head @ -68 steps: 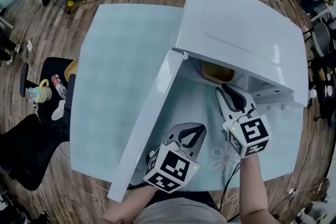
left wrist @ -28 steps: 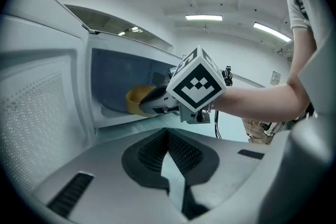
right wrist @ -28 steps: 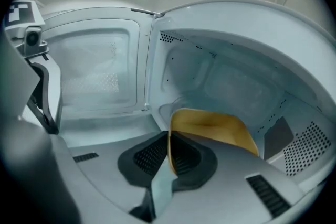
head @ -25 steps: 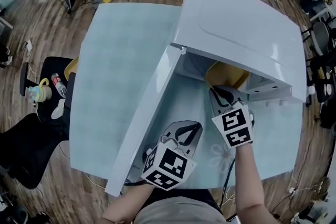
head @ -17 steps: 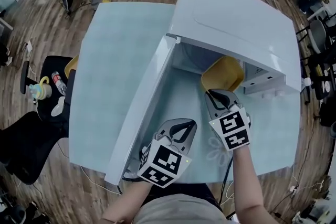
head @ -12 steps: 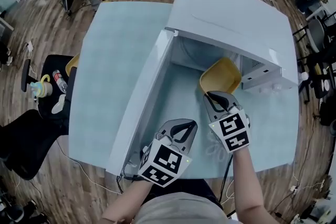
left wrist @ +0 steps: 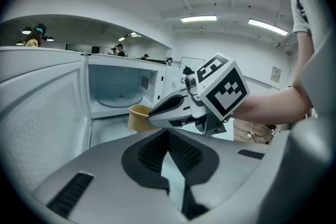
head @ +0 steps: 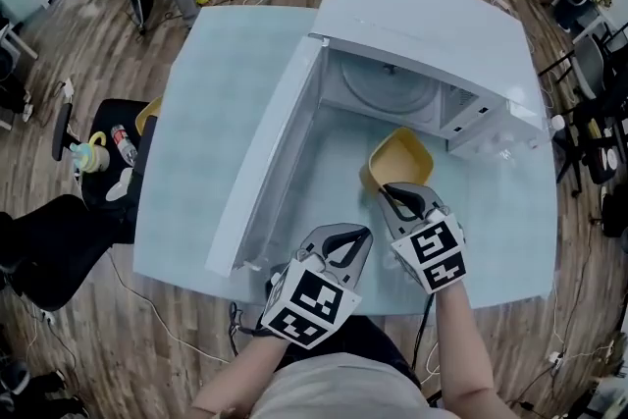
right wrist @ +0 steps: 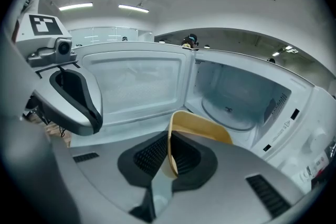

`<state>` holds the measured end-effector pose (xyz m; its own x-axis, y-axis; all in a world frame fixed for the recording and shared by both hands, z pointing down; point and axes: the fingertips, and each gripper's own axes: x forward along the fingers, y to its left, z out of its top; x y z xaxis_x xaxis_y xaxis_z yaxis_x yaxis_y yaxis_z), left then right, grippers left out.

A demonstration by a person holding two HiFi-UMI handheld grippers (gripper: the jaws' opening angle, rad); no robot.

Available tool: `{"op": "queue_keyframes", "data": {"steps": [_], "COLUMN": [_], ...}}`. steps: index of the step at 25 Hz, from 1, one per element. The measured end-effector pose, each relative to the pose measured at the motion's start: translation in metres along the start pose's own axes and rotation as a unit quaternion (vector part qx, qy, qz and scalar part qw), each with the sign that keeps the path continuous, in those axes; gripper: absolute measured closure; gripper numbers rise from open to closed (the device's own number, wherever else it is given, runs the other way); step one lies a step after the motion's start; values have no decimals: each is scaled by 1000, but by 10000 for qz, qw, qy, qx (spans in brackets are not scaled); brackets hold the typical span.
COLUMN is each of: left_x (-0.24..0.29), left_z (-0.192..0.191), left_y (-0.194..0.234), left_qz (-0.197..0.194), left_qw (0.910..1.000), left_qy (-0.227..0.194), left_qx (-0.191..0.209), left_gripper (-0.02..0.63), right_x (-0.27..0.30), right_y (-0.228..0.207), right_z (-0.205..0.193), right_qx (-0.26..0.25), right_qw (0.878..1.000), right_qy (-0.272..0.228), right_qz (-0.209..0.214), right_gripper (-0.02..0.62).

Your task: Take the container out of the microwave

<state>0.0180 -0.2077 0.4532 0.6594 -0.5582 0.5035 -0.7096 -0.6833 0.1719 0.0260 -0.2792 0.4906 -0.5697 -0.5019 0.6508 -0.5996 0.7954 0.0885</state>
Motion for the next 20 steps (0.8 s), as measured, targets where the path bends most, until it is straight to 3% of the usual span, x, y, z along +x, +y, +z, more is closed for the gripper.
{"op": "queue_keyframes", "data": {"steps": [10,20], "left_x": [-20,-43], "left_z": [-12,-6], "left_y": [-47,-75], "left_qz": [-131,-80], "left_qw": [9996,9990], "left_qy": [98,-47], "left_qx": [219,443], "left_gripper": [592,592], "right_x": [-66,-131], "right_y": [44,82], "right_z": [-8,-9], "right_qx": [573,1486], "right_qw": [9964,9762], "right_qy": [-527,-1405], "right_qz": [348,725], "right_gripper": [566,566]}}
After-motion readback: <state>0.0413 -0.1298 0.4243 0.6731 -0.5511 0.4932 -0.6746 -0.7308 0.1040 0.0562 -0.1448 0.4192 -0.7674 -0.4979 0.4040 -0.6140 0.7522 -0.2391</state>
